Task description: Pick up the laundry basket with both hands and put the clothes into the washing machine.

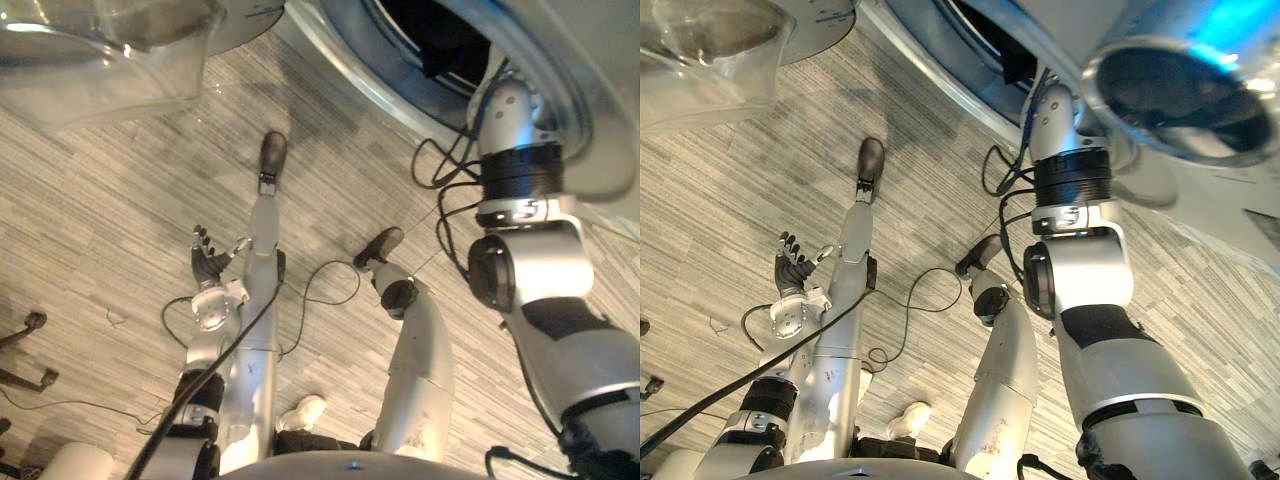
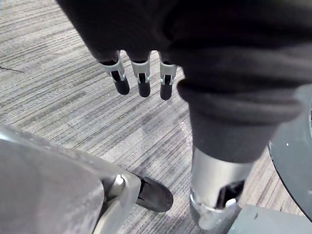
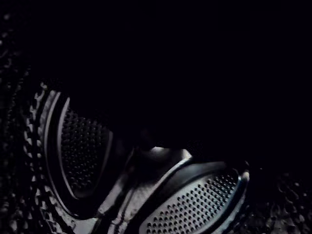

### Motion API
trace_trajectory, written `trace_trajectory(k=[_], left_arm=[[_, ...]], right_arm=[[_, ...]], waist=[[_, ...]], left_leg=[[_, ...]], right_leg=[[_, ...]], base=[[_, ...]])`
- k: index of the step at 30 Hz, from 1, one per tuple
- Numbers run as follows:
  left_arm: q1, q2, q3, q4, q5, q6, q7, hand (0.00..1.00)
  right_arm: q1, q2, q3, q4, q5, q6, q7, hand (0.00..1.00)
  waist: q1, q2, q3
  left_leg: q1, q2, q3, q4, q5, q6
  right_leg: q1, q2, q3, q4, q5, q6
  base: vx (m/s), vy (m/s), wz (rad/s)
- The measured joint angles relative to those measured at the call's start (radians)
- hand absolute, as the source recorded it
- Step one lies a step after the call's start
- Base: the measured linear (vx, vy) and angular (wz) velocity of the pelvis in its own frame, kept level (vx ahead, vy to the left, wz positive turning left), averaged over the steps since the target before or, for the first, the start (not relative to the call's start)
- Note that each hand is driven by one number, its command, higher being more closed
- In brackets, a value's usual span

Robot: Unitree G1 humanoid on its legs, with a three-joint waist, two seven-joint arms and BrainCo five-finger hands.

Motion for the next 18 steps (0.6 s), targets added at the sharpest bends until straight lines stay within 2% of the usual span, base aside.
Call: trace_trajectory(k=[5, 9, 12, 15, 18], left_arm=[[-0.001, -0.001, -0.012, 0.006, 0.000, -0.004, -0.001, 0.00], [-0.008, 0.000, -0.004, 0.041, -0.001, -0.014, -0.001, 0.00], [-0.016, 0.018, 0.001, 0.076, -0.001, -0.013, -0.002, 0.00], [-0.017, 0.050, 0.009, 0.127, 0.000, -0.009, -0.005, 0.00], [-0.016, 0.072, 0.016, 0.168, 0.002, 0.001, -0.011, 0.00]], right_arm=[[0.004, -0.002, -0.051, -0.033, -0.024, -0.005, 0.005, 0.00], [0.108, 0.000, 0.005, -0.171, -0.035, 0.029, 0.059, 0.00], [0.195, 0.004, 0.086, -0.250, -0.044, 0.039, 0.146, 0.00], [0.324, 0.078, 0.188, -0.309, -0.044, 0.042, 0.254, 0.00], [0.457, 0.146, 0.281, -0.316, -0.045, 0.065, 0.336, 0.00]], waist=[[0.031, 0.002, 0.001], [0.050, 0.003, 0.001], [0.041, 0.002, 0.001], [0.011, 0.001, 0.000], [-0.014, 0.000, -0.001]], left_leg=[[-0.002, -0.007, 0.000, 0.011, 0.004, -0.003], [-0.005, -0.003, -0.005, 0.056, 0.020, 0.007], [-0.004, -0.003, -0.013, 0.078, 0.015, 0.013], [0.008, -0.003, -0.018, 0.105, -0.015, 0.013], [0.025, -0.002, -0.011, 0.113, -0.035, 0.011]], right_leg=[[-0.016, -0.001, 0.026, -0.001, 0.008, -0.001], [-0.001, 0.011, 0.031, -0.006, 0.001, 0.001], [0.029, 0.023, 0.021, -0.036, 0.006, 0.010], [0.070, 0.037, 0.018, -0.064, 0.006, 0.011], [0.090, 0.041, 0.020, -0.071, 0.002, 0.012]], base=[[0.03, 0.008, -0.08], [0.05, -0.023, -0.11], [0.11, -0.025, 0.01], [0.10, -0.026, 0.03], [0.09, -0.040, -0.03]])
